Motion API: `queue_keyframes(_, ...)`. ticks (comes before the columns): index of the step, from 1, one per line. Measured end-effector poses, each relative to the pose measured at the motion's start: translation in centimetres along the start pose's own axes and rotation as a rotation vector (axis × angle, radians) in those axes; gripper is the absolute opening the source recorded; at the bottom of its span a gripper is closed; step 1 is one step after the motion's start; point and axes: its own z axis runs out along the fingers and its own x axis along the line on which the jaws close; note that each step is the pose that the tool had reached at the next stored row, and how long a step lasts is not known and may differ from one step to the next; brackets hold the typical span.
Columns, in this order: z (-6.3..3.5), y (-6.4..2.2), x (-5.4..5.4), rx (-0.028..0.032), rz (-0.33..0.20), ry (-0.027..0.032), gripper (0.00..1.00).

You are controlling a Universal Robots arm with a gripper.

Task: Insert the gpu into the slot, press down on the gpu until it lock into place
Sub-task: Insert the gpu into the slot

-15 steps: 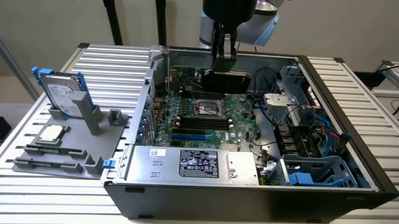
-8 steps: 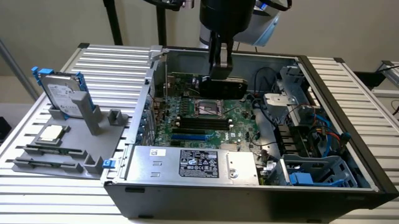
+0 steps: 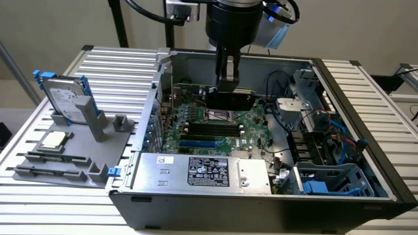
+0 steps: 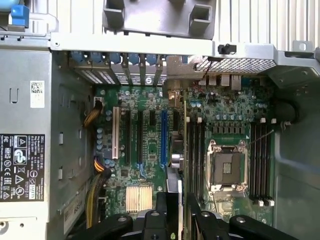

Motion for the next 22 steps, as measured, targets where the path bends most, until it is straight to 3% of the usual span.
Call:
queue_keyframes(14, 2.50, 1.29, 0.6, 0.0010, 0.010, 0.0000, 0.26)
queue_keyframes(22, 3.94, 1.56, 0.8, 0.0014, 0.015, 0.0000, 0.26)
